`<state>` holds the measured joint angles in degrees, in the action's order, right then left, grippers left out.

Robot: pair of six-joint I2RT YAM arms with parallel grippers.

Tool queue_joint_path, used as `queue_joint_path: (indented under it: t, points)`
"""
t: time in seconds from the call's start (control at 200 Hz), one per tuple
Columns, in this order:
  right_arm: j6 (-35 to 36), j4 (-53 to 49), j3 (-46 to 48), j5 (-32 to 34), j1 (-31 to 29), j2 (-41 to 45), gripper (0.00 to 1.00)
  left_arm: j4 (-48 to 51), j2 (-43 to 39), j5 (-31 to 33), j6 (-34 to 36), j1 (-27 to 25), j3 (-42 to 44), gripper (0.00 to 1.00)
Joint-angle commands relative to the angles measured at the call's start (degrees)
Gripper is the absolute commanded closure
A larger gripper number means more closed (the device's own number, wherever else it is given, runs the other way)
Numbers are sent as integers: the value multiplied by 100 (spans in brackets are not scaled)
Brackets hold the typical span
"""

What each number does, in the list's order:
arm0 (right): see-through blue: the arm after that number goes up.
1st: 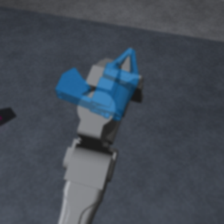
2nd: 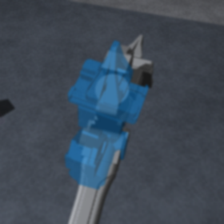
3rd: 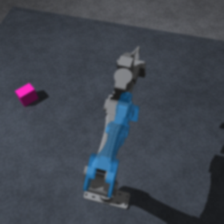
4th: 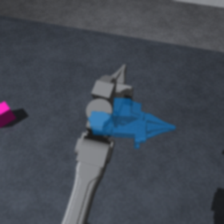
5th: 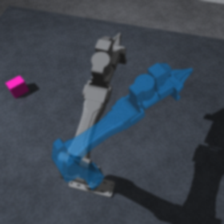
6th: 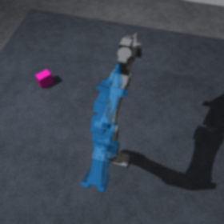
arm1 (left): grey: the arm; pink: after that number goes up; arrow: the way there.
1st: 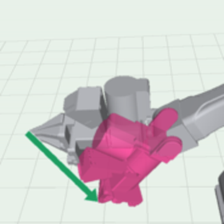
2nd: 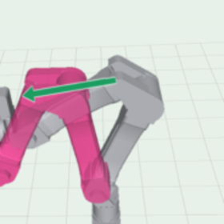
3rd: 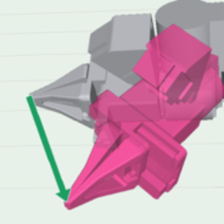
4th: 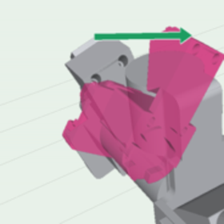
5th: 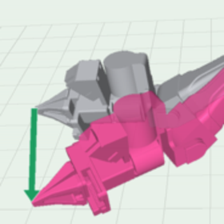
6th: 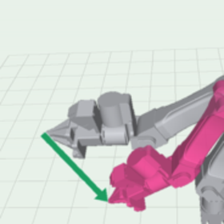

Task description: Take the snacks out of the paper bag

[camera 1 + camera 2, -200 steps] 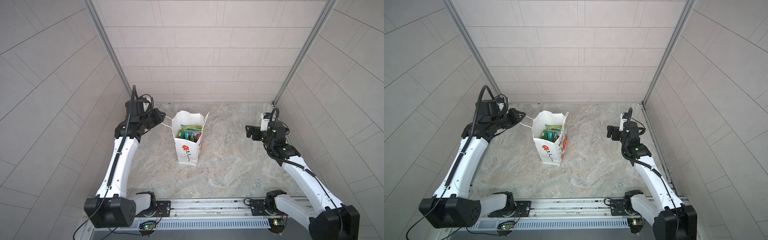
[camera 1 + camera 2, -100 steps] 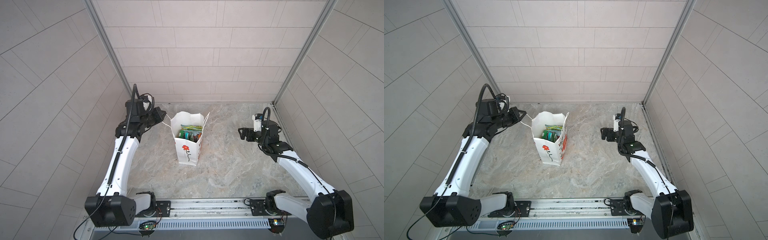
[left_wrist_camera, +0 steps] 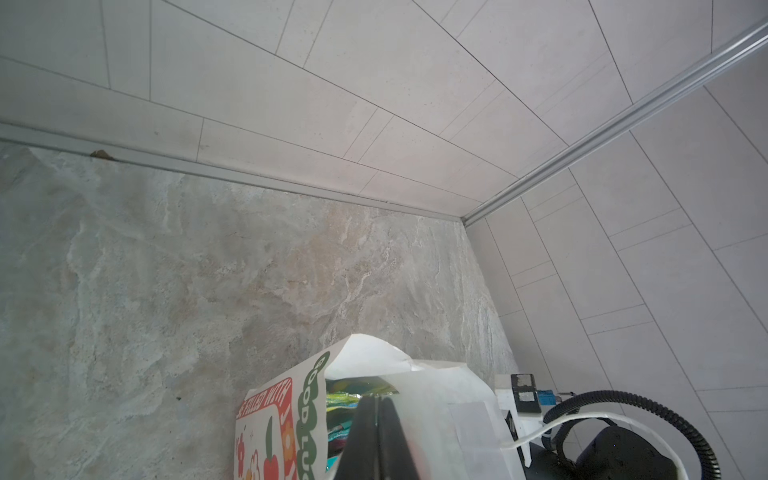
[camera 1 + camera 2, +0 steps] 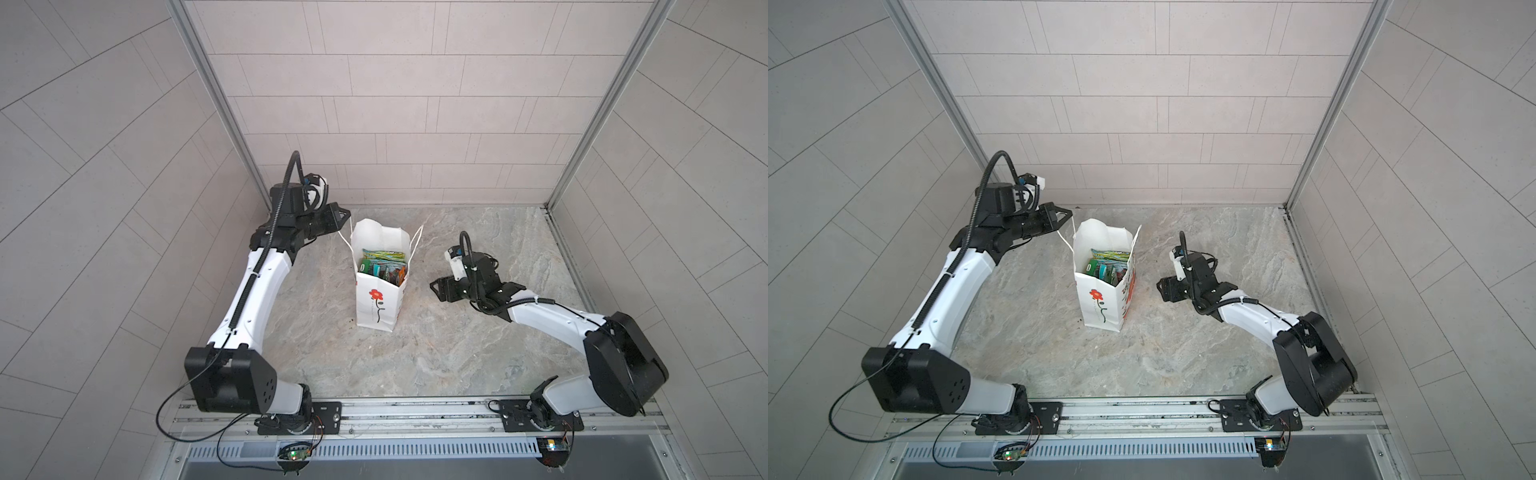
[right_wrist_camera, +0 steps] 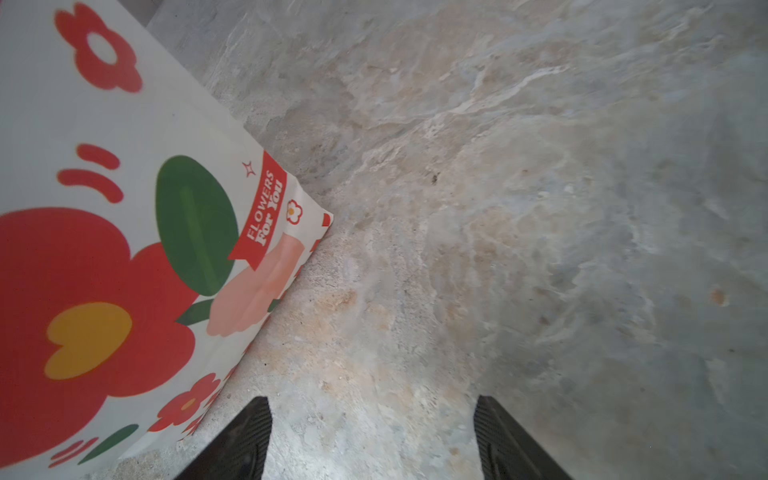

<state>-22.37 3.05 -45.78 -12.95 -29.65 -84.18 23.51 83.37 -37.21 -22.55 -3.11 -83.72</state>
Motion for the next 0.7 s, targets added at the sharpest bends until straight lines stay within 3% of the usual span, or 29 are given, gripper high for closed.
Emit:
queue_joint_path:
  t: [0.0,0.17,0.405,0.696]
  points:
    - [-447,773,-91,289,-271,-285,24,-469,303,-233,416,-104,-729,100]
    - [-693,2168,91,780,-811,-827,25,-423,998,-507,356,-202,-1581,100]
    - [-1177,3503,-159,1066,-1121,-1757,28,-250,1734,-541,413,-453,-2613,100]
    - [-1475,4073,-1055,1382,-1148,-2897,32,53,2416,-774,265,-515,-3841,100]
